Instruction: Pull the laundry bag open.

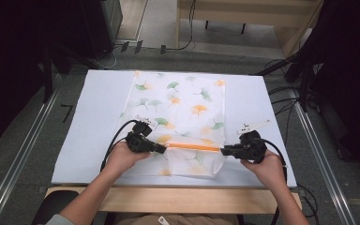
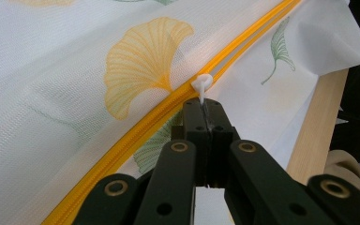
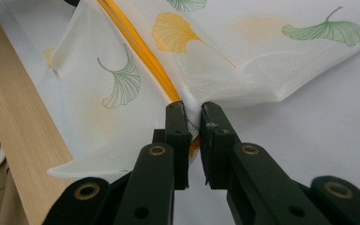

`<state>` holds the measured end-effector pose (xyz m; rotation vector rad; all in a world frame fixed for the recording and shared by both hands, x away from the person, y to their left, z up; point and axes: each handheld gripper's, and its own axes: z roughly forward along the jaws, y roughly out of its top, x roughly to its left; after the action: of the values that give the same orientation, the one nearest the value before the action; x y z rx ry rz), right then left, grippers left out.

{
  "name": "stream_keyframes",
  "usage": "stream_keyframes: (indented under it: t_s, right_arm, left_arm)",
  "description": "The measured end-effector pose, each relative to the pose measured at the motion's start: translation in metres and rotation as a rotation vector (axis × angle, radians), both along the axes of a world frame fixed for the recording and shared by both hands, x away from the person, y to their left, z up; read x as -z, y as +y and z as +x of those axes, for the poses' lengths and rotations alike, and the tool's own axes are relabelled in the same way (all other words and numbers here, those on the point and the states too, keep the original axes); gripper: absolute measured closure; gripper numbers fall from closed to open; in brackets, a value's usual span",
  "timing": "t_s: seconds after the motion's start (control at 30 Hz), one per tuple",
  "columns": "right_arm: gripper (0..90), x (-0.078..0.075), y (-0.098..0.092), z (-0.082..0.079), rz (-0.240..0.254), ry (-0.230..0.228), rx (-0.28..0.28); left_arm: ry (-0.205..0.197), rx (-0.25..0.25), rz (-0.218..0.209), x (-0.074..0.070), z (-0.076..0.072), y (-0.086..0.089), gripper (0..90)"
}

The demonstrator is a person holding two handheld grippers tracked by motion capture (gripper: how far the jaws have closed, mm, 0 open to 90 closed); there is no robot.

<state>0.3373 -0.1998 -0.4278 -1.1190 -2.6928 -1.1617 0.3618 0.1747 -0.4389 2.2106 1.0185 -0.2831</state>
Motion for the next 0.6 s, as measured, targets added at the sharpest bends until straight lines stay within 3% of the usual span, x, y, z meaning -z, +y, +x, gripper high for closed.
stream_keyframes:
  t_s: [0.43, 0.6]
  right_arm:
    - [84.5, 0.0, -0.002, 0.0, 0.002, 0.001, 0.007]
    - [84.5, 0.0, -0.002, 0.0, 0.001, -0.001, 0.005]
  left_arm:
    - [0.005, -0.022, 0.037, 0.0, 0.0, 0.021, 90.0]
    - [0.007, -0.032, 0.029, 0.0, -0.002, 0.026, 90.0]
